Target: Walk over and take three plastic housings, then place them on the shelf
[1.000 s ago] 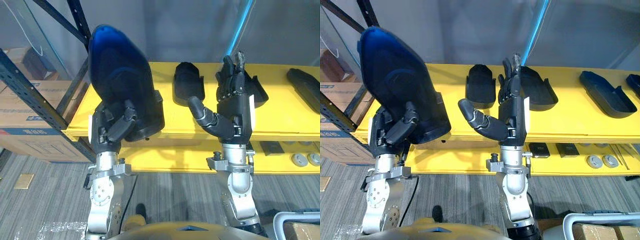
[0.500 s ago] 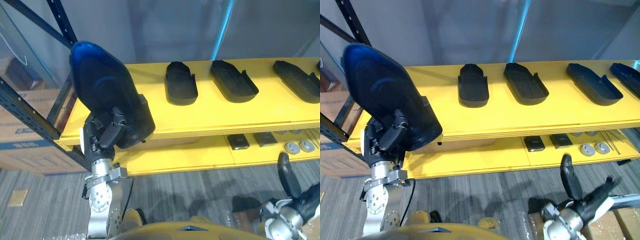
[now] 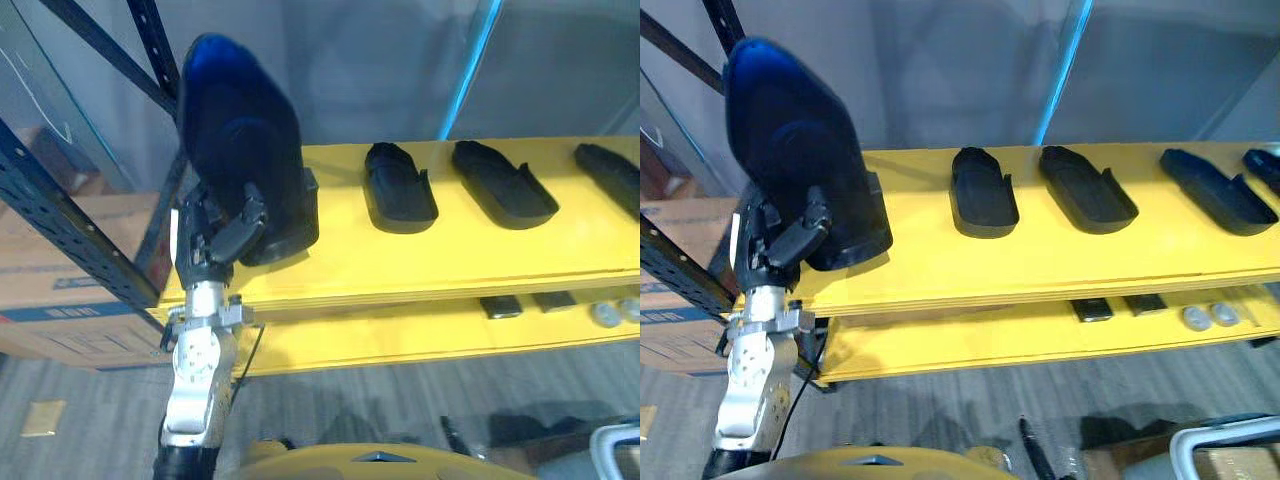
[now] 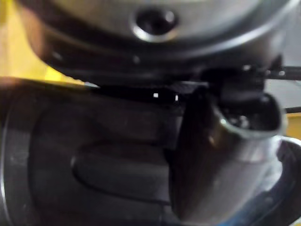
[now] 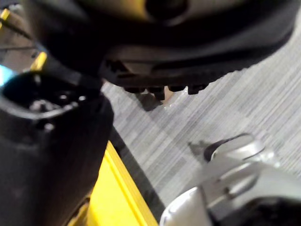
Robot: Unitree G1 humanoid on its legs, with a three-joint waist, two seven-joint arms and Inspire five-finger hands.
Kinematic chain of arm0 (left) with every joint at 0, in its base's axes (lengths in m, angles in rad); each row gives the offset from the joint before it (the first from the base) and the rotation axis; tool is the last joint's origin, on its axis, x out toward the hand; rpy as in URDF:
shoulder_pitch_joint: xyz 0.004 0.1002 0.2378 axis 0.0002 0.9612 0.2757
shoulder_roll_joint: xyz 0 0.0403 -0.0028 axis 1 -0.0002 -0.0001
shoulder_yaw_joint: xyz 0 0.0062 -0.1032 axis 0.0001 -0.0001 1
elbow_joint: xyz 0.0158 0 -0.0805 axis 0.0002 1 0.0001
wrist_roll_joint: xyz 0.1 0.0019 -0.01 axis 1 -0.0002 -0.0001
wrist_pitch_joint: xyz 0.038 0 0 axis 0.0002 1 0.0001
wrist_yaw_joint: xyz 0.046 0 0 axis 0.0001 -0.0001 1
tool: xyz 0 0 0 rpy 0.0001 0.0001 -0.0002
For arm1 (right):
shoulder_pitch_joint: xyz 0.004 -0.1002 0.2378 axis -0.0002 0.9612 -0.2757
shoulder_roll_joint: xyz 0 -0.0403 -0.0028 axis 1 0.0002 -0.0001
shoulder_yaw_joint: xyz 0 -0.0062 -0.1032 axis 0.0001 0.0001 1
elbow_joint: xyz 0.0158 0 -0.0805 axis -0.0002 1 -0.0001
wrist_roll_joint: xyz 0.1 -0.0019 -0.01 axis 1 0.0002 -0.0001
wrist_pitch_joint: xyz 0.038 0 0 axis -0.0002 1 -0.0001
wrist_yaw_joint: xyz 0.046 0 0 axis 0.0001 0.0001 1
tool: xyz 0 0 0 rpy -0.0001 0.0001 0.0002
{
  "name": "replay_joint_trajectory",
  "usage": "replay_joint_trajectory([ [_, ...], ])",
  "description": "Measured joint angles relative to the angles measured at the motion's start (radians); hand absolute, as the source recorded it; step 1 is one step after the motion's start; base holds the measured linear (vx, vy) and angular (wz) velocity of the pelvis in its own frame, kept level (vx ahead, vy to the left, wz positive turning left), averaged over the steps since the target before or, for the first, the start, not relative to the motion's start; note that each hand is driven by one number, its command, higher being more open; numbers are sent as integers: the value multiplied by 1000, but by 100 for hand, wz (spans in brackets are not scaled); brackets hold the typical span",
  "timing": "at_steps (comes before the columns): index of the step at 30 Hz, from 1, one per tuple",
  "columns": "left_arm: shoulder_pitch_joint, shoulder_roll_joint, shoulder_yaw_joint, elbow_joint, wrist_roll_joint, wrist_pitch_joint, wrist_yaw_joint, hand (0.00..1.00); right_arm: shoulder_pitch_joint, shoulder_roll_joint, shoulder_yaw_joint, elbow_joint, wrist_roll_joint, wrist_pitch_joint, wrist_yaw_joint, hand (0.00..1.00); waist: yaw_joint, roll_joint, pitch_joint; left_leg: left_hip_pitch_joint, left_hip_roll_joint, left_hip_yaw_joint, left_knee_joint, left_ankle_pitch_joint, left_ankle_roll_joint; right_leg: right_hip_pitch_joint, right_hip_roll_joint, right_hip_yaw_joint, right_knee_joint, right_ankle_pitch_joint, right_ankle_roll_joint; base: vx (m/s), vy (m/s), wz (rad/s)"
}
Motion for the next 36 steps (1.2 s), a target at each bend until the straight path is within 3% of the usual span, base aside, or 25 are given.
replay_joint_trajectory([
  [4,-47,7,-25,0,0,131,-22,0,-9,-45,-23,23,11,73,97,100,-15,31,7,32,-2,-6,-77,42,-19,7,16,-4,-7,0,-2,86,-29,8],
  [7,-118,67,-30,16,-7,213,-38,0,-12,-69,-26,24,-16,86,133,100,-18,50,1,57,-2,6,-110,60,-26,17,26,4,-20,-1,-3,34,-22,-11],
  [11,-271,124,31,116,-150,240,-33,0,-48,-75,-26,20,-22,91,143,100,-25,51,9,65,-10,38,-134,72,-26,-4,28,44,-23,-7,-12,-59,-6,-26],
  [16,-384,206,140,214,-268,244,8,0,-97,-92,-15,20,-32,119,161,100,-47,57,64,64,-21,60,-179,103,-29,-36,36,71,-24,-11,-21,-106,-8,-13],
  [24,-559,349,248,378,-436,274,32,0,-167,-117,12,17,-30,150,179,100,-47,40,119,49,-23,74,-206,141,-17,-82,43,89,-1,-6,-27,-10,5,-5],
  [27,-603,355,280,461,-447,308,13,0,-198,-118,14,17,-30,155,194,100,-46,43,142,49,-24,77,-206,141,-17,-85,42,94,1,-6,-27,3,20,-3],
  [31,-608,363,285,563,-559,398,-62,0,-231,-124,31,11,-30,177,217,100,-46,47,177,44,-24,81,-205,141,-17,-96,42,99,5,-7,-28,-1,6,-1],
  [36,-625,375,287,599,-642,458,-142,0,-236,-138,51,-9,-30,192,229,100,-45,48,203,35,-23,83,-202,142,-15,-112,42,106,19,-10,-32,-1,4,-1],
])
